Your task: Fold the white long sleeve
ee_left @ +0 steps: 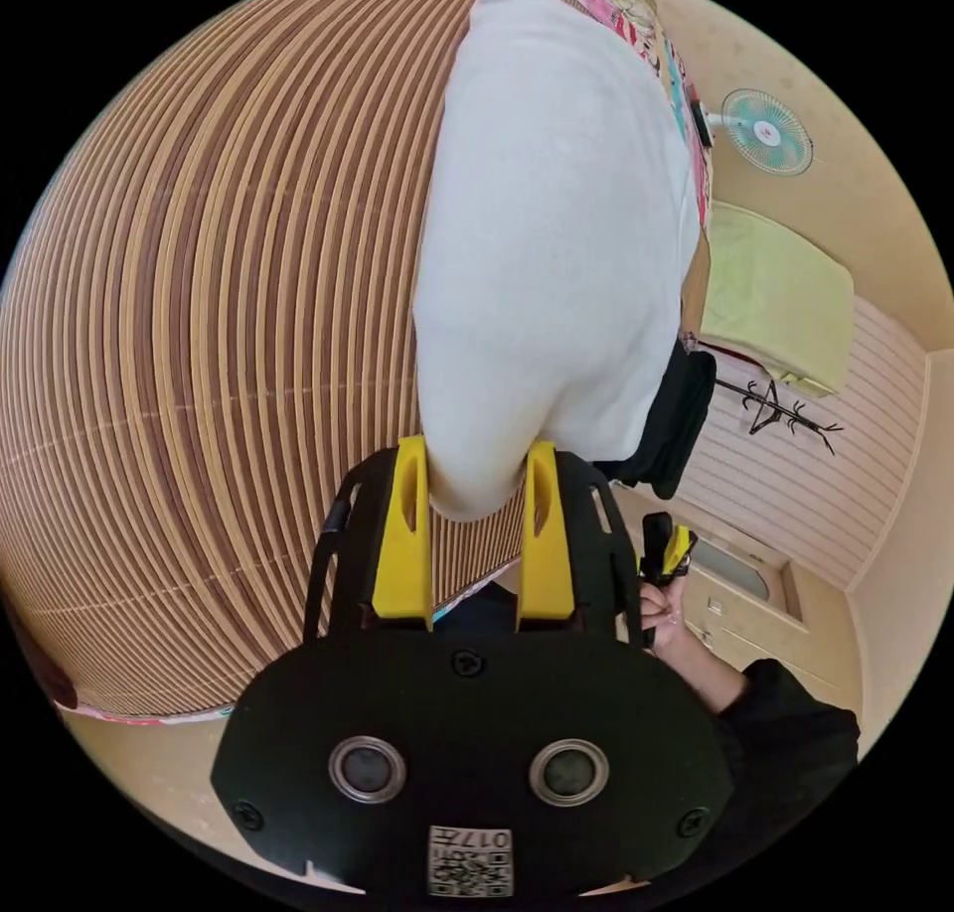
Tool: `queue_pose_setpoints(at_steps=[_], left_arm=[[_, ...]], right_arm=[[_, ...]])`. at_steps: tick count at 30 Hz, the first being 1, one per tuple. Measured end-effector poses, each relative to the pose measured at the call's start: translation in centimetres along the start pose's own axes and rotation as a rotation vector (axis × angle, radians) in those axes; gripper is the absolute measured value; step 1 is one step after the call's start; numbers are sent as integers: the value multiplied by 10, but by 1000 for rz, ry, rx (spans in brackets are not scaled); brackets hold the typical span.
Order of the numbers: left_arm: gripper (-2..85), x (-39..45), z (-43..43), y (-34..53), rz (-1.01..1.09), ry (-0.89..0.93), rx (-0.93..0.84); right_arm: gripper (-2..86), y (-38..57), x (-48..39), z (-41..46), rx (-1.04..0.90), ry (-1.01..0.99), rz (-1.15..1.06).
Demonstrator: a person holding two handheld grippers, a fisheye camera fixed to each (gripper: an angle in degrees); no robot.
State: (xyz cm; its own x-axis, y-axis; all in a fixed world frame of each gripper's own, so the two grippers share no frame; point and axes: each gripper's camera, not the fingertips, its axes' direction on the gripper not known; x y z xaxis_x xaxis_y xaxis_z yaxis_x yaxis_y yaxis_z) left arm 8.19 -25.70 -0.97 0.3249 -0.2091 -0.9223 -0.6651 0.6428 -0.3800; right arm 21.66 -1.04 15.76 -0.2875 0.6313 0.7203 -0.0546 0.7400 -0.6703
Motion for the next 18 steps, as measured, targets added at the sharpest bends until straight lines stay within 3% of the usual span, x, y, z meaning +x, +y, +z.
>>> queue_pose_setpoints(at_steps=[4, 7, 9, 11, 12, 18], left_arm=[[68, 17, -17, 27, 95, 255, -16], [66, 34, -32, 63, 207, 357, -56], [66, 36, -42, 86, 253, 357, -87], [65, 31, -63, 112, 275, 302, -54], [65, 23, -86, 129, 279, 287, 2], [103, -38, -226, 218, 362, 331, 236]], right_arm=[[266, -12, 6, 37, 10, -46, -4], [277, -18, 0, 68, 62, -206, -40], [263, -23, -12, 98, 66, -273, -48], [246, -19, -23, 128, 14, -175, -23], [236, -13, -32, 153, -50, -89, -55], [197, 22, -94, 333, -312, -155, -228]])
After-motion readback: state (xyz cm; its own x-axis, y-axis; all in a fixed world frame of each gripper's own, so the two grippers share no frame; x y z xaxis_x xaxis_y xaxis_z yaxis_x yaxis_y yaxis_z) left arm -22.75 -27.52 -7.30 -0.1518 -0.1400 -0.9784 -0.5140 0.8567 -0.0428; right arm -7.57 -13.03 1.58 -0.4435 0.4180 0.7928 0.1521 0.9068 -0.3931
